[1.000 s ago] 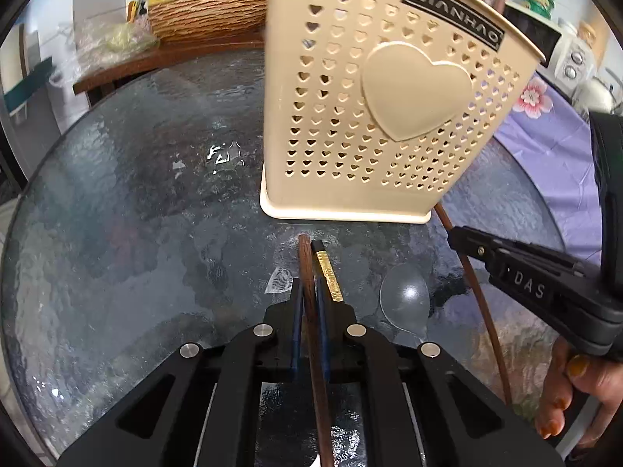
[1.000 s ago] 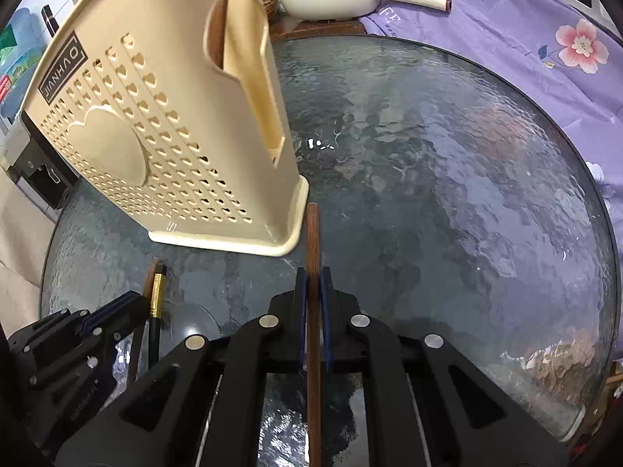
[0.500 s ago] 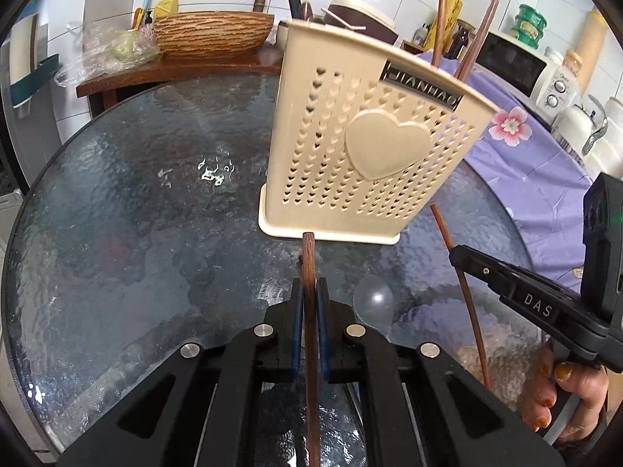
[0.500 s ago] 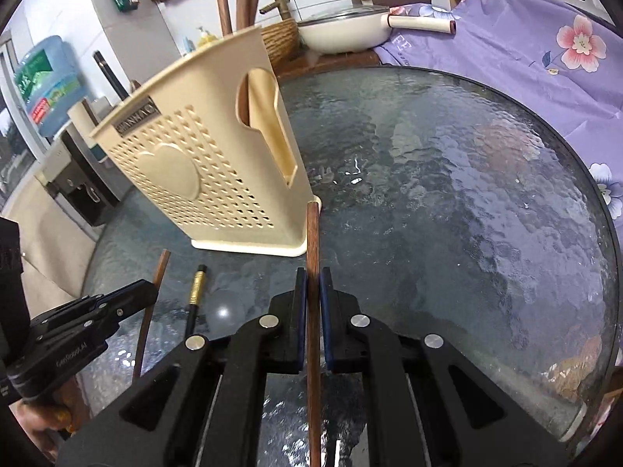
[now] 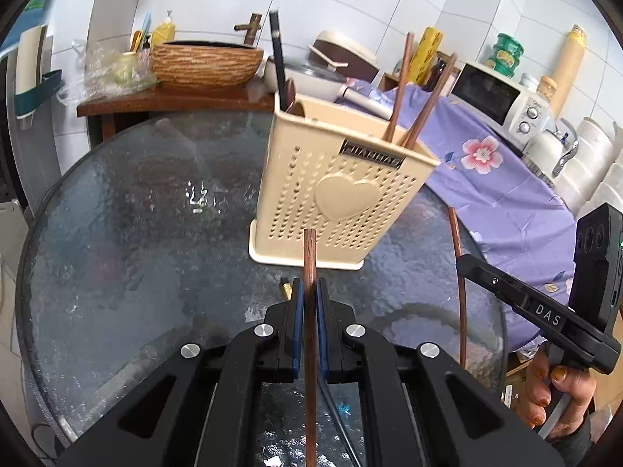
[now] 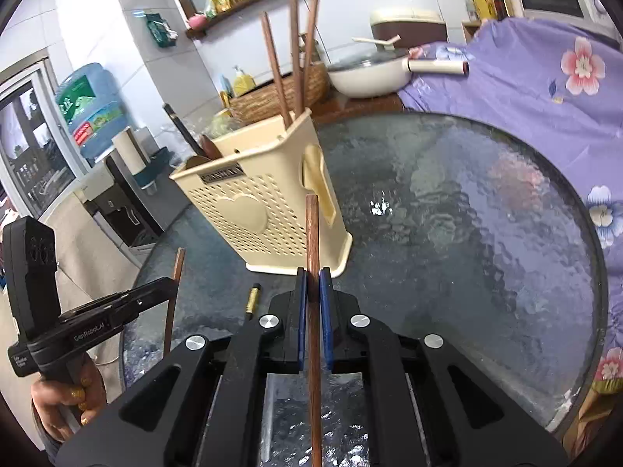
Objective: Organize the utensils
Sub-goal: 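Lift both chopsticks and lower them into the cream holder with both tools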
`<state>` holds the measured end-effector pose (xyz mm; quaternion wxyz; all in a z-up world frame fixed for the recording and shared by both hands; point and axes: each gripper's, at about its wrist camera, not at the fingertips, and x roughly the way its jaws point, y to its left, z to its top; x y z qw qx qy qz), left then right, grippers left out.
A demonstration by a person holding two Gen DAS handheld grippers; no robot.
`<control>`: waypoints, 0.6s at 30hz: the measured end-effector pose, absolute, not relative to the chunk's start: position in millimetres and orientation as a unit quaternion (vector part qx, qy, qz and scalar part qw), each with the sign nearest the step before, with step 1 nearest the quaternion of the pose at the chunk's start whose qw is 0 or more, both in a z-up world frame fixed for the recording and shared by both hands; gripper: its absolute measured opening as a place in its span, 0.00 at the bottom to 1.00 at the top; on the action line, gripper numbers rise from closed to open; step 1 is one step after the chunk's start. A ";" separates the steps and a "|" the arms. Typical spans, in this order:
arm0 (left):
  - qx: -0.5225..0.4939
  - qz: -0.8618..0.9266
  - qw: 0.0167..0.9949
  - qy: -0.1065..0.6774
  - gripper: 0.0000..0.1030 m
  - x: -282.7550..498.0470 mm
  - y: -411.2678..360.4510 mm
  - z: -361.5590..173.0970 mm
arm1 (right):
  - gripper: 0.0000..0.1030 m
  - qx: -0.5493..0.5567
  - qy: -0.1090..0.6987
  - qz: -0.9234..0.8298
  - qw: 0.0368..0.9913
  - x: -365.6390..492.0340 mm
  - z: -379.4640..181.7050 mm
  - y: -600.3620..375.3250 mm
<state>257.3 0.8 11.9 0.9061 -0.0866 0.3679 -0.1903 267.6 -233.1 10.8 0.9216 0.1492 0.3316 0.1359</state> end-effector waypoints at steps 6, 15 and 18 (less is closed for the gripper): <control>-0.085 -0.201 0.911 0.350 0.06 245.3 4.0 27.4 | 0.07 0.139 0.309 0.146 0.929 252.0 31.3 -229.9; -0.088 -0.215 0.918 0.322 0.06 231.6 9.3 51.8 | 0.07 0.126 0.270 0.169 0.939 227.0 64.1 -224.4; -0.086 -0.217 0.921 0.313 0.06 227.7 10.1 59.3 | 0.07 0.119 0.262 0.175 0.942 222.9 72.3 -219.9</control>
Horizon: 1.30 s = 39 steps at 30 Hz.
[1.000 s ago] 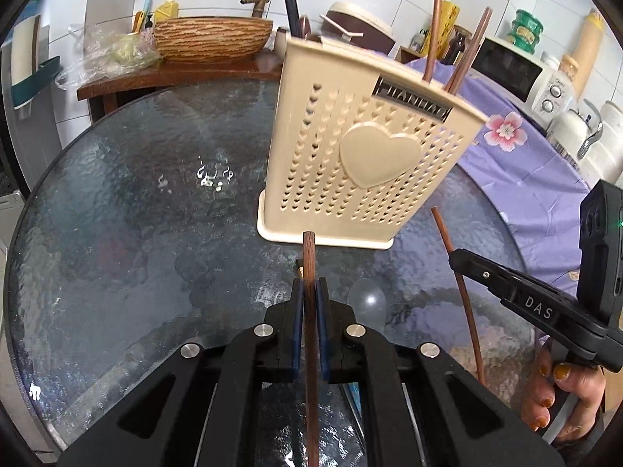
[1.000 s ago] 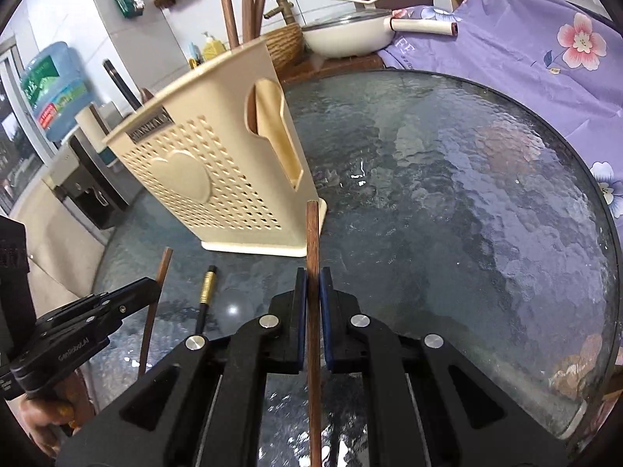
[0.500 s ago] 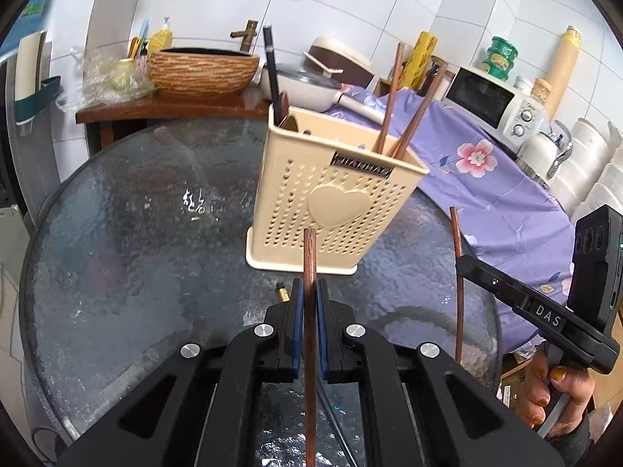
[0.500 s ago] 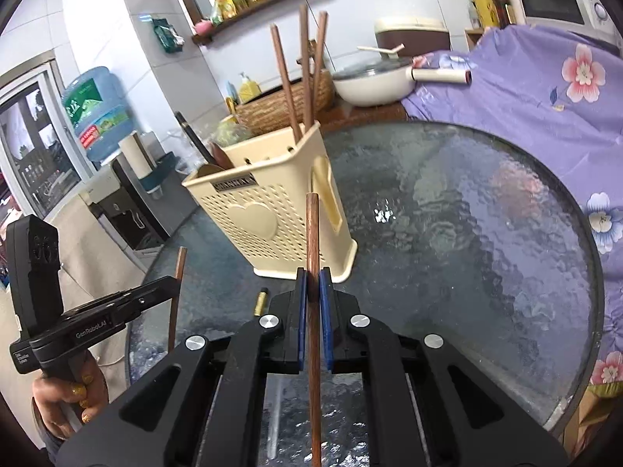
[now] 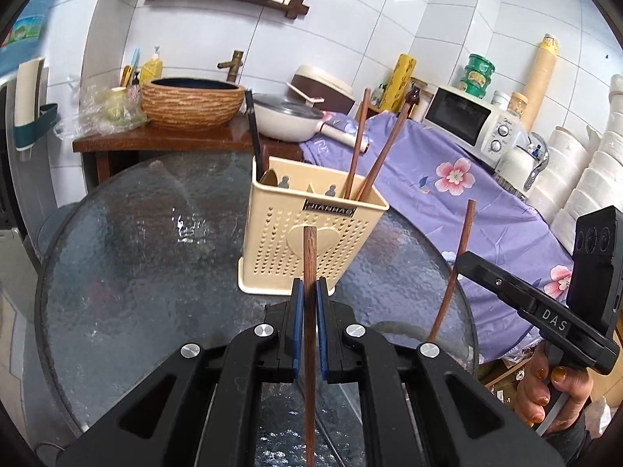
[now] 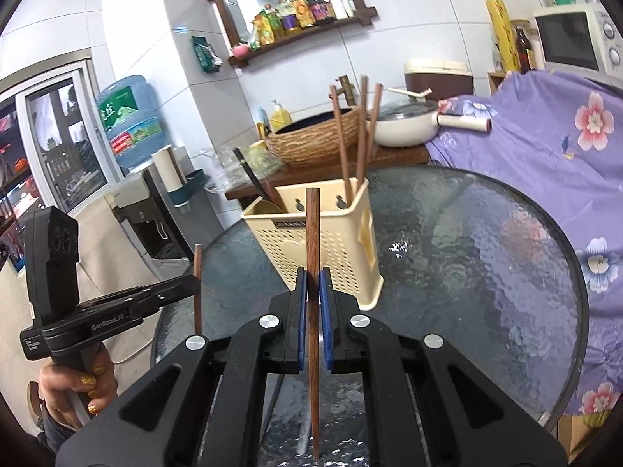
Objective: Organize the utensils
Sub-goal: 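Lift both chopsticks and lower them into the cream holder with both tools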
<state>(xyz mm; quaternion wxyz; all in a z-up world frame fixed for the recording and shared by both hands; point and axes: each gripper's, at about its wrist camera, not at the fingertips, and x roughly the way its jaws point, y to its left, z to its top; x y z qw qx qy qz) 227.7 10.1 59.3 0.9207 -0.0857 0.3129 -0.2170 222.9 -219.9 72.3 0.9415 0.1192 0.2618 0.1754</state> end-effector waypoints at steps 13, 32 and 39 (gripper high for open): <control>-0.079 -0.224 0.933 0.271 0.06 221.7 15.0 96.6 | 0.07 0.099 0.233 0.191 0.948 228.0 108.2 -205.9; -0.097 -0.240 0.947 0.188 0.06 257.9 12.3 211.6 | 0.07 0.087 0.164 0.167 0.968 281.0 219.5 -202.2; -0.099 -0.186 0.966 0.147 0.06 291.4 7.0 251.7 | 0.07 0.077 0.124 0.120 0.982 313.3 247.5 -198.7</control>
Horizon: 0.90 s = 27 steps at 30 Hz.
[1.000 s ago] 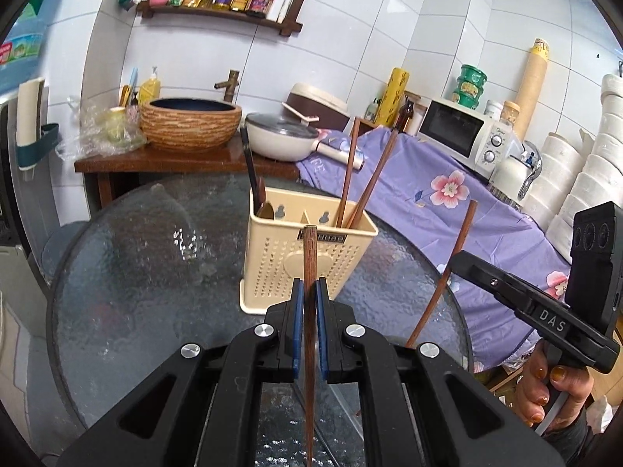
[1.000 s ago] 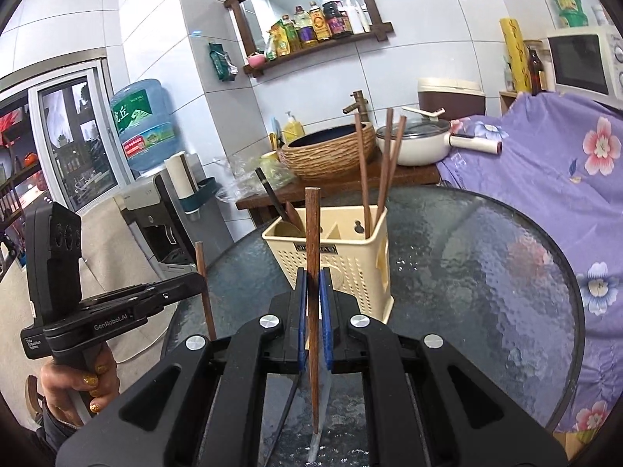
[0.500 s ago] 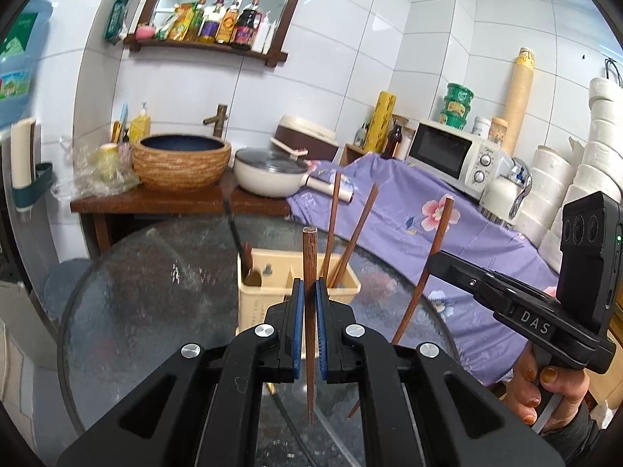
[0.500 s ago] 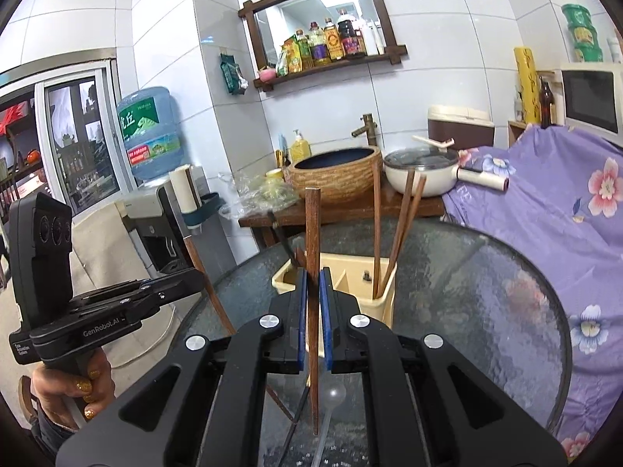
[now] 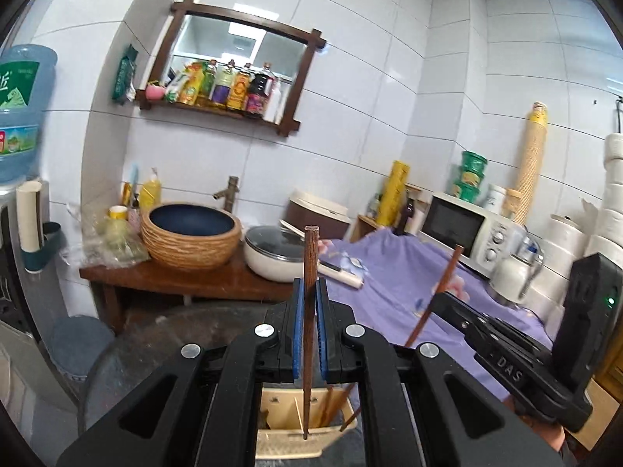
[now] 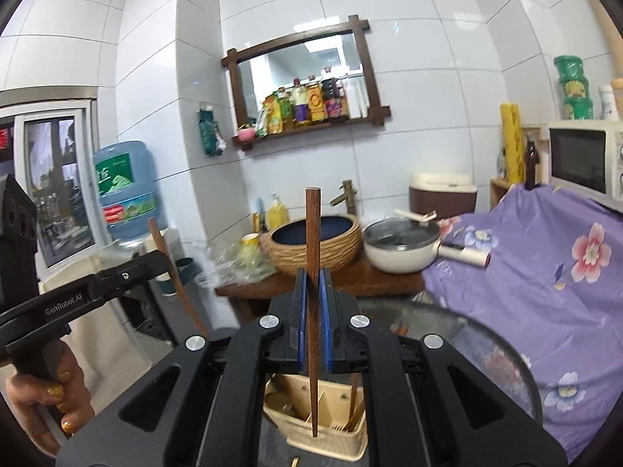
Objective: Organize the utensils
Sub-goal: 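Lift both chopsticks and lower them into the cream holder with both tools, then open both tools to release the chopsticks and withdraw from the holder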
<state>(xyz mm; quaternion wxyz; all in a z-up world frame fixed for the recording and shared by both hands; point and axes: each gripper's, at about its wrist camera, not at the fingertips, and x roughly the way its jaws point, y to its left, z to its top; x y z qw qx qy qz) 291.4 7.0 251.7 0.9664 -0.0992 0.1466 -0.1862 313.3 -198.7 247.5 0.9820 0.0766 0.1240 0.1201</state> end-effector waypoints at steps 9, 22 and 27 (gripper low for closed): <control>-0.089 -0.151 0.970 0.169 0.06 330.5 -7.6 200.6 | 0.07 0.084 0.165 0.091 0.979 353.3 192.4 -194.4; -0.064 -0.146 0.958 0.237 0.06 341.0 -25.6 117.2 | 0.07 0.068 0.211 0.088 0.971 362.3 125.3 -186.8; -0.061 -0.145 0.955 0.250 0.06 343.7 -28.5 105.9 | 0.07 0.062 0.206 0.086 0.973 360.0 124.2 -187.0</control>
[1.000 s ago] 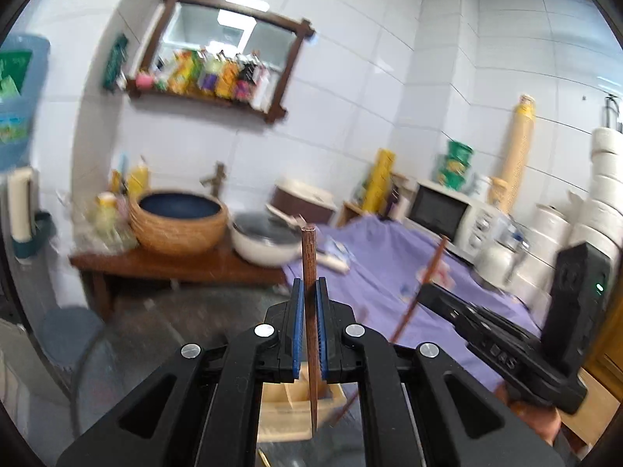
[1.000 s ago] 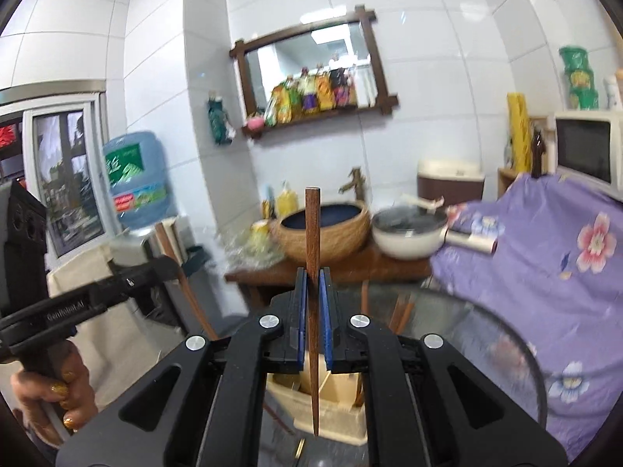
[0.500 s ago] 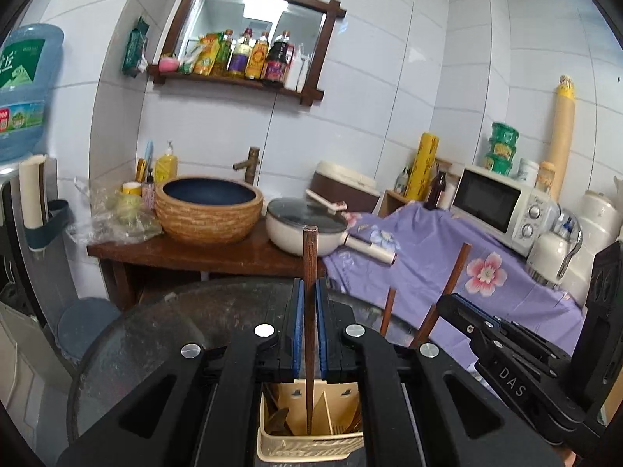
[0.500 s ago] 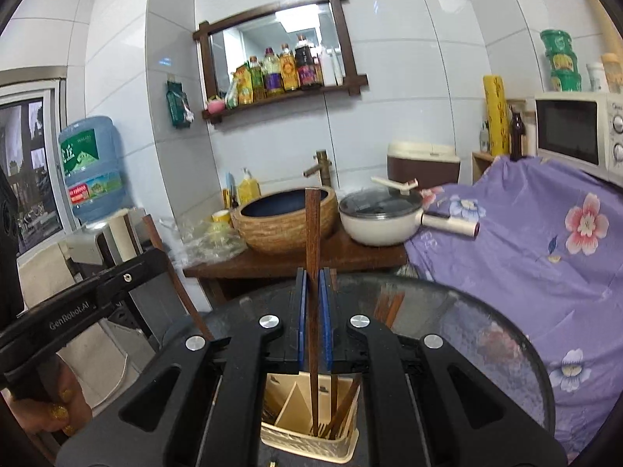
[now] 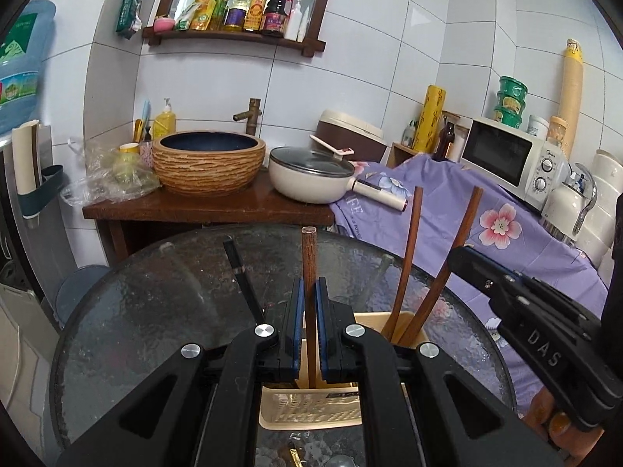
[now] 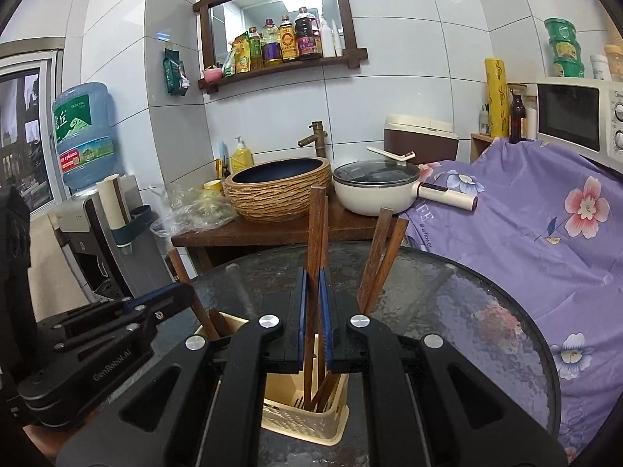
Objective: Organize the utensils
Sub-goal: 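Open both tools to release the chopsticks and withdraw from the holder, then move left tool to the black gold-tipped chopstick while right tool reaches the clear plastic spoon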
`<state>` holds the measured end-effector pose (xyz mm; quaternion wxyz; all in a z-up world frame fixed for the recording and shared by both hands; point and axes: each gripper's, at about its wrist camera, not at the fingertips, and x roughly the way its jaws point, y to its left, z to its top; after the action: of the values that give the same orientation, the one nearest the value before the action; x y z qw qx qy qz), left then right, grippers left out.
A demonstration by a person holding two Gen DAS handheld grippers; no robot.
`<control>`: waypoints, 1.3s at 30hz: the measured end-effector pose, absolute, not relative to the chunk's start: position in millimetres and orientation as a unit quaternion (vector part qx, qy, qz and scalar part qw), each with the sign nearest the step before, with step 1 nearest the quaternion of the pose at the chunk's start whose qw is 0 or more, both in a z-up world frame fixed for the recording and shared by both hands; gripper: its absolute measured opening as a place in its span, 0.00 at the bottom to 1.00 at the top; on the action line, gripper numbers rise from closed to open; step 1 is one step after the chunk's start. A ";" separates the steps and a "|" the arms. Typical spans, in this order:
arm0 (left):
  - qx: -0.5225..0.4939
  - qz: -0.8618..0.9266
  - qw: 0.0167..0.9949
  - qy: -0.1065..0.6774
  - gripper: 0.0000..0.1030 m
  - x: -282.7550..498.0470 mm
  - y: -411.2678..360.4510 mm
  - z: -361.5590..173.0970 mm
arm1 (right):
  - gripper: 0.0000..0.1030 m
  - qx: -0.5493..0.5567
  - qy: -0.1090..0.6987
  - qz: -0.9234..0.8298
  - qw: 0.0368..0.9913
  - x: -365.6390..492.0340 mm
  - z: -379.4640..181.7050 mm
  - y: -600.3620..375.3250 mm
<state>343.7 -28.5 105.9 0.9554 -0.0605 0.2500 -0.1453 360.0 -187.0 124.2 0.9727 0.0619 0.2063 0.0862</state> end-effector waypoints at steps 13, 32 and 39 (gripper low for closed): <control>-0.053 -0.136 0.960 0.240 0.54 296.2 -9.8 90.7 | 0.44 0.064 0.214 0.095 0.970 301.9 99.1 -201.5; -0.022 -0.145 0.898 0.416 0.42 263.2 -19.9 -46.3 | 0.44 0.067 0.363 0.075 0.926 269.0 -25.5 -210.1; -0.006 -0.162 0.888 0.431 0.36 257.8 -39.4 -59.0 | 0.44 0.065 0.377 0.066 0.921 258.2 -38.2 -211.4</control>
<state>257.8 -39.4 -59.0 0.8878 -0.0062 0.4307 -0.1623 258.2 -211.4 -38.2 0.9215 0.0648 0.3773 0.0663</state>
